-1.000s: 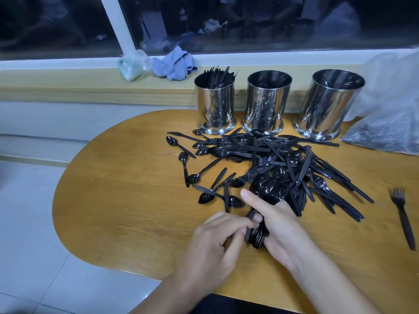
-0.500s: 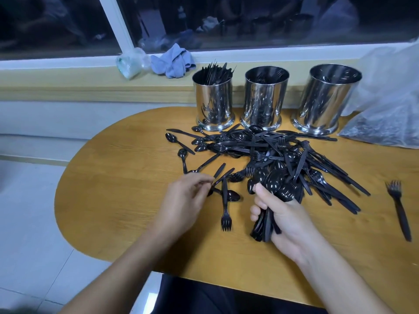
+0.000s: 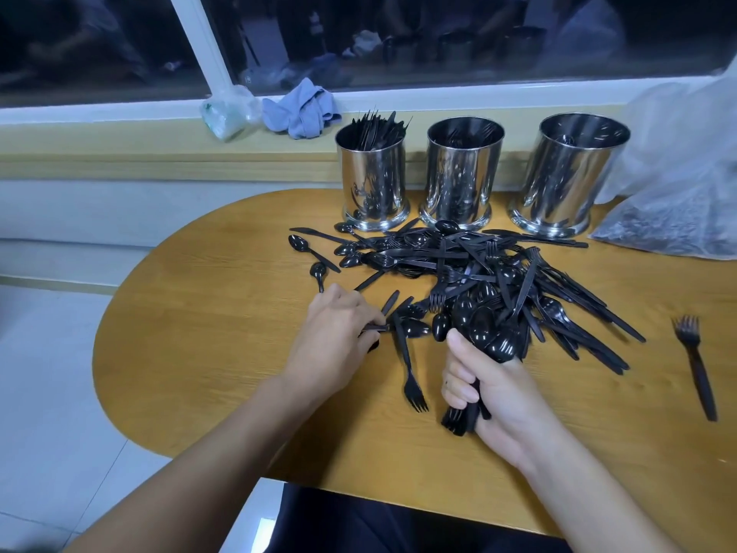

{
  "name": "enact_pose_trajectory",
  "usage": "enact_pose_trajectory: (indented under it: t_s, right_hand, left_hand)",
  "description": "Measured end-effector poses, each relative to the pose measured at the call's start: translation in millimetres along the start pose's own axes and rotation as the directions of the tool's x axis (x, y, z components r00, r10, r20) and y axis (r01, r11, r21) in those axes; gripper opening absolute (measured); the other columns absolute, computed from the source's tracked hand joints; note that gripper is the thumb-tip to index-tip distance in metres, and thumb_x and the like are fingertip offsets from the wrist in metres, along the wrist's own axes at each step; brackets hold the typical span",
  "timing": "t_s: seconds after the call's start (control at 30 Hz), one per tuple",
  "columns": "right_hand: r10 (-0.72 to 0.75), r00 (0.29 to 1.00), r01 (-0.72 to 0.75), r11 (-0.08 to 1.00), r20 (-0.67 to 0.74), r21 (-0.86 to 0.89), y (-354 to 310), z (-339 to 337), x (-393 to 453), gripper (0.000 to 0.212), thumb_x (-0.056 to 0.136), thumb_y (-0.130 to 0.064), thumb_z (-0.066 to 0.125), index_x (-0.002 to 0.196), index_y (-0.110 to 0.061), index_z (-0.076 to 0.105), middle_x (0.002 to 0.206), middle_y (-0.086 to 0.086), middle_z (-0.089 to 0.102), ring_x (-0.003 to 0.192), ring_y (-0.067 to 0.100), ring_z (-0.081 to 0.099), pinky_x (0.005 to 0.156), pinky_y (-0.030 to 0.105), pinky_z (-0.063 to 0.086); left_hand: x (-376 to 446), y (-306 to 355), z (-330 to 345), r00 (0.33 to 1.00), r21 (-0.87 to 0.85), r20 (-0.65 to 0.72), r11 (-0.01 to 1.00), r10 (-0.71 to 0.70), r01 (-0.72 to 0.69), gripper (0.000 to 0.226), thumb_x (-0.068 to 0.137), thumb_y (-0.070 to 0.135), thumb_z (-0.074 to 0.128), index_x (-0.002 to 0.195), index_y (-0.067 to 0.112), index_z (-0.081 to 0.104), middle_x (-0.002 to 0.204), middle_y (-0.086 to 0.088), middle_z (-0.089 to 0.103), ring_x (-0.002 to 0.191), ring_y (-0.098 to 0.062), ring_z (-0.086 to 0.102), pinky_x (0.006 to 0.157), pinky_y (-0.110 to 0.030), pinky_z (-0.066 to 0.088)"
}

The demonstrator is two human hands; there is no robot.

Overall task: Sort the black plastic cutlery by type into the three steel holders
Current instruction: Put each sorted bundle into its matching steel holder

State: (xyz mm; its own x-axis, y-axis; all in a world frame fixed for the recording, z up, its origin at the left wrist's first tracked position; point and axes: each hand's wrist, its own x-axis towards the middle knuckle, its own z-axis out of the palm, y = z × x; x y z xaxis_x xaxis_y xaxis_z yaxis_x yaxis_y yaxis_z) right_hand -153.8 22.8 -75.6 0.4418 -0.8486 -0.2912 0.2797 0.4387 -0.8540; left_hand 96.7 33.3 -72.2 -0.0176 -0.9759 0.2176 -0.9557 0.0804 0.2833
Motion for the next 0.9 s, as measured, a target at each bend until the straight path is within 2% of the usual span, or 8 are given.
enact_pose_trajectory:
  t_s: [0.1,0.2,0.33,0.47,0.6,0.67,0.77,0.9]
  right_hand:
    - [-0.012,1.0,0.011,0.999,-0.017,-0.04,-1,4,-1,0.048,0.097,-0.034,0.079,0.07,-0.017,0.043,0.064,0.007,0.028,0.056,0.019,0.03,0.055,0.029,0.036]
    - [-0.023,1.0,0.022,0.996,-0.016,-0.085,0,8,-1,0.049,0.095,-0.031,0.082,0.072,-0.02,0.041,0.067,0.009,0.022,0.058,0.02,0.027,0.055,0.028,0.037]
    - [-0.032,0.999,0.031,0.999,-0.019,-0.023,4,17,1,0.035,0.095,-0.025,0.083,0.079,-0.019,0.052,0.069,0.005,0.023,0.058,0.018,0.025,0.052,0.028,0.034]
    - [-0.011,0.997,0.014,0.999,-0.077,0.047,5,23,2,0.027,0.091,-0.027,0.085,0.09,-0.007,0.068,0.064,0.001,0.036,0.057,0.016,0.033,0.055,0.029,0.036]
    - [0.055,0.987,-0.05,0.998,-0.153,0.037,0,22,-1,0.034,0.085,-0.033,0.092,0.082,-0.014,0.063,0.072,0.013,0.041,0.068,0.03,0.04,0.071,0.038,0.046]
    - [0.07,0.983,-0.059,0.996,-0.172,0.07,-3,18,-2,0.036,0.087,-0.036,0.089,0.082,-0.013,0.063,0.069,0.013,0.043,0.068,0.028,0.044,0.074,0.038,0.046]
    - [0.089,0.983,-0.064,0.986,-0.159,0.155,-8,14,-2,0.028,0.091,-0.035,0.085,0.096,-0.013,0.069,0.077,0.009,0.054,0.069,0.022,0.053,0.075,0.037,0.046]
    - [0.129,0.982,-0.101,0.976,-0.138,0.195,-10,13,-5,0.03,0.098,-0.029,0.079,0.114,-0.003,0.075,0.094,0.014,0.071,0.085,0.027,0.073,0.083,0.04,0.062]
  left_hand:
    - [-1,-2,-9,0.998,-0.046,-0.051,0.998,-0.047,0.045,0.006,0.102,0.027,0.08,0.107,0.028,0.081,0.101,0.012,0.068,0.097,-0.012,0.055,0.084,-0.031,0.05]
    - [-12,5,-14,0.971,-0.186,-0.127,0.967,-0.2,0.175,0.007,0.1,0.029,0.084,0.106,0.029,0.081,0.095,0.016,0.065,0.081,0.0,0.058,0.064,-0.015,0.038]
    - [-35,28,-8,0.925,-0.519,-0.134,0.82,-0.355,0.239,0.013,0.094,0.028,0.09,0.101,0.032,0.08,0.084,0.011,0.068,0.074,-0.006,0.061,0.063,-0.017,0.046]
    - [-56,70,0,0.956,-0.752,0.052,0.618,-0.288,0.227,0.013,0.093,0.023,0.09,0.091,0.033,0.081,0.082,0.006,0.071,0.074,-0.014,0.06,0.07,-0.035,0.054]
    - [-57,81,-2,0.989,-0.752,0.094,0.643,-0.111,0.144,0.008,0.099,0.028,0.085,0.098,0.035,0.086,0.094,0.0,0.077,0.081,-0.021,0.064,0.079,-0.05,0.056]
    - [-50,75,-15,0.994,-0.742,0.104,0.668,0.033,0.056,0.012,0.107,0.028,0.076,0.108,0.035,0.086,0.101,0.007,0.08,0.087,-0.011,0.07,0.079,-0.034,0.057]
    - [-25,40,-20,1.0,-0.528,0.014,0.849,0.027,-0.015,0.019,0.11,0.025,0.069,0.122,0.03,0.083,0.108,0.019,0.076,0.092,0.006,0.066,0.078,-0.012,0.048]
    - [17,-19,-16,0.997,-0.198,0.031,0.978,0.074,-0.066,0.035,0.11,0.015,0.066,0.139,0.032,0.075,0.124,0.017,0.068,0.109,0.0,0.065,0.094,-0.028,0.057]
